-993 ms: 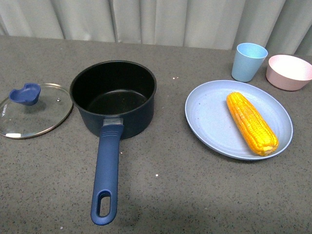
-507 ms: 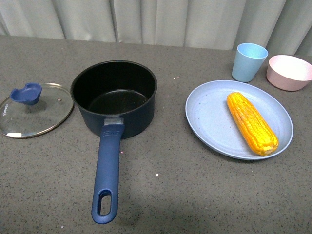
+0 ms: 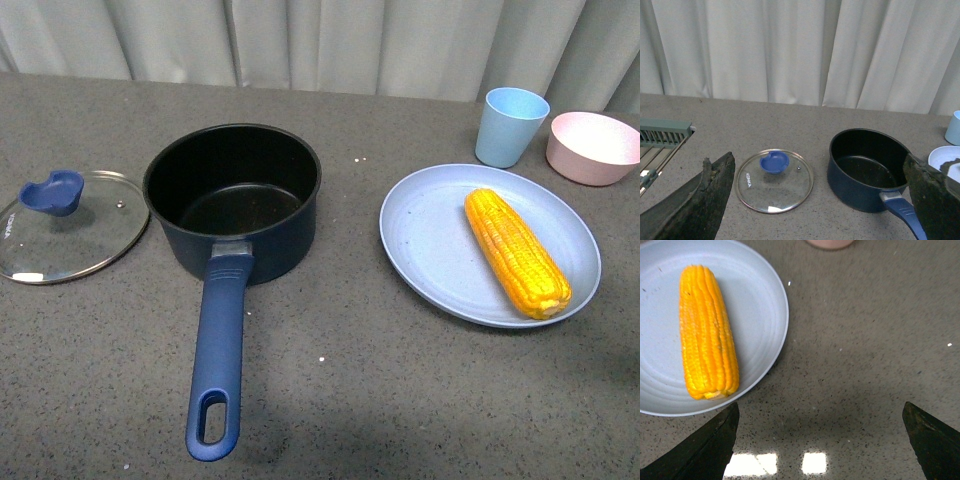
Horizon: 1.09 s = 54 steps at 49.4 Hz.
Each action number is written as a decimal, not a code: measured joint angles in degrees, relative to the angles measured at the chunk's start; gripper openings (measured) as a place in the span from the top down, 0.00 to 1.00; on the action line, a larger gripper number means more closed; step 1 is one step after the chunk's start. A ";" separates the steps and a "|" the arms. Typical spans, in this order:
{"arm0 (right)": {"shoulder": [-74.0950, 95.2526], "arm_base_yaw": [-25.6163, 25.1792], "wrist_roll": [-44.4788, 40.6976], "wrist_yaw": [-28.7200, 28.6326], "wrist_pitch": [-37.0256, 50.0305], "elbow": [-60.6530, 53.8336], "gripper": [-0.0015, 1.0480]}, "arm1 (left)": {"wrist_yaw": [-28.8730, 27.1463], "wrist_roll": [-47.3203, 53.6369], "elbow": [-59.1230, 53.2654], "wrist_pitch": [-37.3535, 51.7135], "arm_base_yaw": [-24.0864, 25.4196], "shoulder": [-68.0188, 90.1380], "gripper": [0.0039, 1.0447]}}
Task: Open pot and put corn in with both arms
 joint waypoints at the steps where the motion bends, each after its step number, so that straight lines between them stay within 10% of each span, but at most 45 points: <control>1: 1.81 0.13 0.26 -0.26 -0.52 1.18 0.09 | 0.02 -0.02 0.00 0.00 0.00 0.00 0.05; 54: 35.65 8.63 7.45 -7.69 -18.43 34.14 0.09 | 0.00 -0.04 0.00 0.00 0.00 0.00 0.06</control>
